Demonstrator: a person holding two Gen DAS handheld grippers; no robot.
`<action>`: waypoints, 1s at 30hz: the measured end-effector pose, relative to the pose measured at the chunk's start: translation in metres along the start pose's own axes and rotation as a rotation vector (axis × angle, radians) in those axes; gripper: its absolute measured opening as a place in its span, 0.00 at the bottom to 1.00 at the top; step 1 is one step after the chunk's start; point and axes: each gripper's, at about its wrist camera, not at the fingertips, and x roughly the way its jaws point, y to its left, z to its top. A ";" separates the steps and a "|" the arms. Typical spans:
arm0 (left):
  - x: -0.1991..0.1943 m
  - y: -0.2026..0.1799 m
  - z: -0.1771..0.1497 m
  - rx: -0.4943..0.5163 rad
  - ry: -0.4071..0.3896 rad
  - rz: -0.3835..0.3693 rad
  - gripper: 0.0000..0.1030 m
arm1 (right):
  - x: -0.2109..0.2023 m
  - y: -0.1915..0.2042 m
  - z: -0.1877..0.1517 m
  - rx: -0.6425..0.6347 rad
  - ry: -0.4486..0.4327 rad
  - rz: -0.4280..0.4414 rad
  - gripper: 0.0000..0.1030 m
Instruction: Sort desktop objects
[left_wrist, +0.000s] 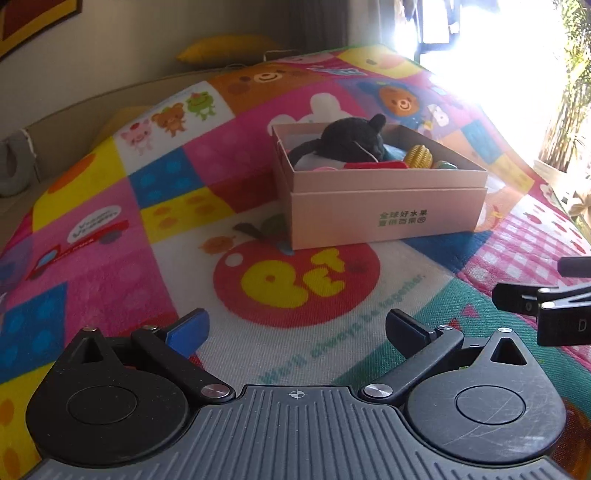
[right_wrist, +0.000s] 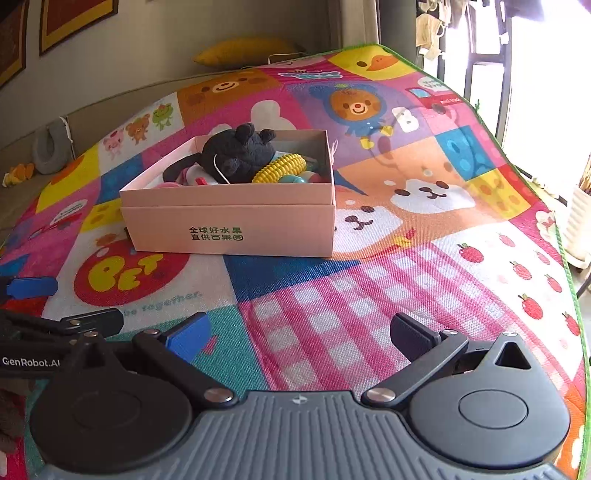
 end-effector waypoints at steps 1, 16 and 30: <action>-0.003 0.001 0.000 -0.012 -0.010 0.005 1.00 | -0.001 0.000 -0.003 0.000 0.009 -0.007 1.00; 0.056 -0.002 0.033 -0.082 0.073 0.088 1.00 | 0.041 -0.002 0.016 -0.021 0.093 -0.006 1.00; 0.059 -0.003 0.033 -0.083 0.073 0.091 1.00 | 0.058 -0.001 0.023 0.038 0.043 -0.070 1.00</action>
